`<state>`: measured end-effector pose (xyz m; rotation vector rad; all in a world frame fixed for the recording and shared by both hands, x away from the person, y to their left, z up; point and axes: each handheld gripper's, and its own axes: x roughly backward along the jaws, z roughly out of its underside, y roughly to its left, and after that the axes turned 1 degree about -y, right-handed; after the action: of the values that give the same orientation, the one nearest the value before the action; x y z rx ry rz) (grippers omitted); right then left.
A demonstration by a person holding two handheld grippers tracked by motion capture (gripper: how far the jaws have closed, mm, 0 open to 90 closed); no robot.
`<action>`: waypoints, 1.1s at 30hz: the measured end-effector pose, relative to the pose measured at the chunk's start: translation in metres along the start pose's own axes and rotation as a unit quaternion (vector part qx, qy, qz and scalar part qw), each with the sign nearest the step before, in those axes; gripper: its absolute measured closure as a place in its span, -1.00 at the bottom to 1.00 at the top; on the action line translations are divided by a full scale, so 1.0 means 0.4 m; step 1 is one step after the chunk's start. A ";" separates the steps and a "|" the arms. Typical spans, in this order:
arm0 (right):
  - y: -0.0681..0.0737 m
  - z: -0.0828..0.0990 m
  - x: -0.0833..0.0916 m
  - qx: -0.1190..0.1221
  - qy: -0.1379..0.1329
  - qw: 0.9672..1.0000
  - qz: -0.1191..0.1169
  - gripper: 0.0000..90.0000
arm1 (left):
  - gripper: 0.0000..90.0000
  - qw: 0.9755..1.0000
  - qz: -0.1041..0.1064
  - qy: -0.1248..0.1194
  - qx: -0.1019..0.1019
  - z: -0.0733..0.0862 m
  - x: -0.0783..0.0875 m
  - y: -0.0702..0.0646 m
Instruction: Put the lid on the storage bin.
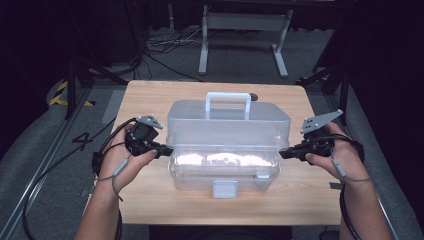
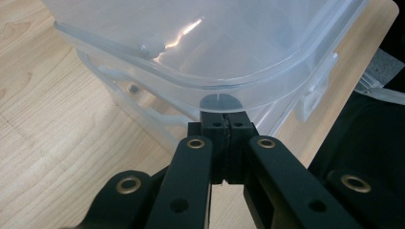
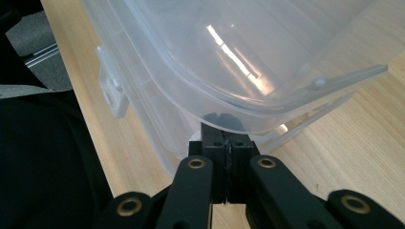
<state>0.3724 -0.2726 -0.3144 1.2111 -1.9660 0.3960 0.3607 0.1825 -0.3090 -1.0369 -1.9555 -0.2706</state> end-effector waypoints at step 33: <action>-0.001 0.008 -0.038 0.010 0.071 0.997 -0.017 1.00 | 1.00 0.997 0.010 0.069 -0.019 0.007 -0.027 -0.002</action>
<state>0.3748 -0.2653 -0.3281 1.1947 -1.8227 0.4720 0.3613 0.1774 -0.3190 -1.0343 -1.8203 -0.3601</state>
